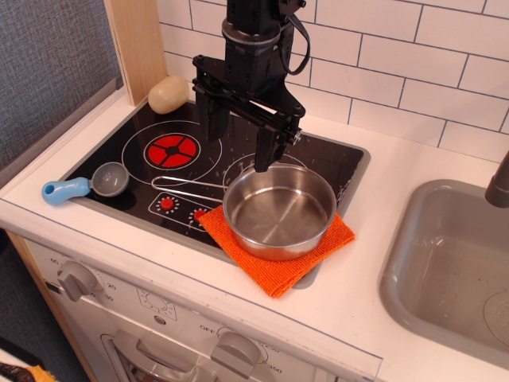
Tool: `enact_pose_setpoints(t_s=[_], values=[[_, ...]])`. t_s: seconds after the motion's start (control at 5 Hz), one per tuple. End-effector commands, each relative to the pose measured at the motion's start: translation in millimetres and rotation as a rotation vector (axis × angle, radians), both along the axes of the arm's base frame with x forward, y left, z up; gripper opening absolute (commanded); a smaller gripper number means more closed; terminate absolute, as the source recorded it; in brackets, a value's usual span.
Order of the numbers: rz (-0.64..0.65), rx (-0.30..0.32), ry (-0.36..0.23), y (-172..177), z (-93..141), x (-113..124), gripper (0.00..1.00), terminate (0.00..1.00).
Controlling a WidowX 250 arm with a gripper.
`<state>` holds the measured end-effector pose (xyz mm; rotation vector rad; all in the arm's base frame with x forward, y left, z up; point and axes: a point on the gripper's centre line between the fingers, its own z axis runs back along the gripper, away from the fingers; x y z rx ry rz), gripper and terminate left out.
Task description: Move the blue-handled scoop to the upper-mid part of the stove.
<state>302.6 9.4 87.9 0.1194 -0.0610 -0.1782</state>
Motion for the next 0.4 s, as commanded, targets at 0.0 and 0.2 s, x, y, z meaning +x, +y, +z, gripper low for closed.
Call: enact_pose_setpoints(t_s=[0.0,0.2], values=[[0.0,0.0,0.0,0,0,0,1.0,0.0],[0.012,-0.008,0.0,12,-2,-6,1.0,0.0]])
